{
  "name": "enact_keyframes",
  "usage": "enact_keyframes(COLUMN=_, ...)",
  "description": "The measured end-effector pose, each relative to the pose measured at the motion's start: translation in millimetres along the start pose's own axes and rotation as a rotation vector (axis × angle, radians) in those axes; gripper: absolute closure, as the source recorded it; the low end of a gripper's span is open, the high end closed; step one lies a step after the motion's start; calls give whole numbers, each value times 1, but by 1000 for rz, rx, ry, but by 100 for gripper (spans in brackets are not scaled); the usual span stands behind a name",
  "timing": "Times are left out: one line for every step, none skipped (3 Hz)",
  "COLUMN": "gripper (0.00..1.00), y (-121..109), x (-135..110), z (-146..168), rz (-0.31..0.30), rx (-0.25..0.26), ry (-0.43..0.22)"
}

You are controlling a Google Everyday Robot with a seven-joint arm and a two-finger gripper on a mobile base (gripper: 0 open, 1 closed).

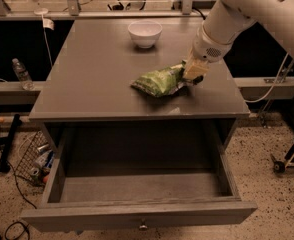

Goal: Place green jalapeno chip bag into top drawer

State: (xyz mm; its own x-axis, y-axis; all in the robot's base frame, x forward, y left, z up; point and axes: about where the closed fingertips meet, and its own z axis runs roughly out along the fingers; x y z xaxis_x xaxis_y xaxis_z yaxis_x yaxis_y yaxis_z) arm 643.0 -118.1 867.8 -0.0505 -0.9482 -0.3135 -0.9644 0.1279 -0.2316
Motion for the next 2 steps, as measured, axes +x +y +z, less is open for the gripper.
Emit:
enact_keyframes(gripper=100, y=25, x=-2, z=-43, rz=-25, rx=11, ry=-31)
enact_keyframes(gripper=100, y=71, x=-1, z=-79, rz=-38, rx=-28, ry=6)
